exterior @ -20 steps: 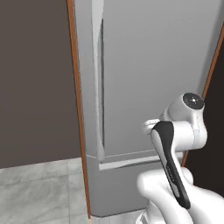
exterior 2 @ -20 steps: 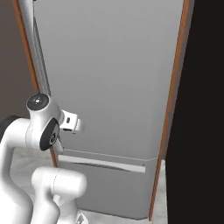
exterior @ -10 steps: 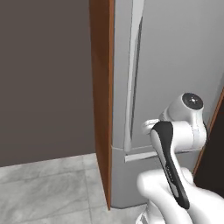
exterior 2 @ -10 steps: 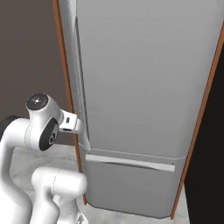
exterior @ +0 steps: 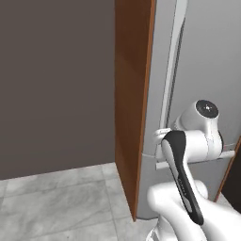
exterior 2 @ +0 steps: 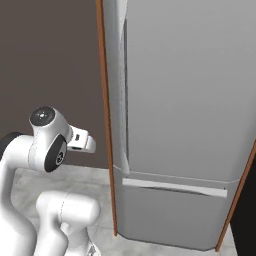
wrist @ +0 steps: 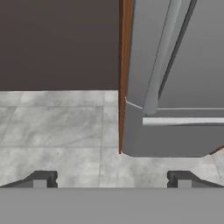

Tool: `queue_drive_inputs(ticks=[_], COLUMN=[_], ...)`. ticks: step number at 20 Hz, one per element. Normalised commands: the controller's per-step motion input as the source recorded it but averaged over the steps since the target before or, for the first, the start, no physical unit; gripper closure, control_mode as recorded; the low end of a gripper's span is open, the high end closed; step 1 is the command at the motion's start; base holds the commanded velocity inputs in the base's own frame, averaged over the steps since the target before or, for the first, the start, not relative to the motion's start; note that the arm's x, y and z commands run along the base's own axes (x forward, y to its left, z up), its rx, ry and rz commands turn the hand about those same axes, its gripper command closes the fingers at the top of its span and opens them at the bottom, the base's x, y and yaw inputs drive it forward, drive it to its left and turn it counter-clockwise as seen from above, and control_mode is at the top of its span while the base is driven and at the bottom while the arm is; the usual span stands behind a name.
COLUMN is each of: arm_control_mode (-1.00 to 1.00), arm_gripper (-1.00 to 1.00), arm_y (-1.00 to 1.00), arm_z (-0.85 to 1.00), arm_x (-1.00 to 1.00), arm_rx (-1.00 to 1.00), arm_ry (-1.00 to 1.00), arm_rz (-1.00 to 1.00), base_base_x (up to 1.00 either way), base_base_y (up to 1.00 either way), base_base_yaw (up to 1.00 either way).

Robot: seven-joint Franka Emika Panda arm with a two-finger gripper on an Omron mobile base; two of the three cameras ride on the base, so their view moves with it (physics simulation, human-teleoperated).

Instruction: Retrieve the pear and peach from the fridge and place them into the bowl on the dining table.

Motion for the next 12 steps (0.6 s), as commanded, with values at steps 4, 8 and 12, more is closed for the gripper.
queue_drive_inputs(ticks=[4, 8, 12], arm_control_mode=[1.00, 1.00, 1.00], arm_gripper=[-1.00, -1.00, -1.00], arm_y=[0.00, 0.00, 0.00], arm_z=[0.00, 0.00, 0.00], arm_x=[0.00, 0.00, 0.00], arm_rx=[0.00, 0.00, 0.00], arm_ry=[0.00, 0.00, 0.00], arm_rz=[0.00, 0.00, 0.00], base_base_x=[-0.38, -0.44, -0.36], base_base_y=[0.44, 0.31, 0.30], base_base_yaw=[-0.03, 0.00, 0.00])
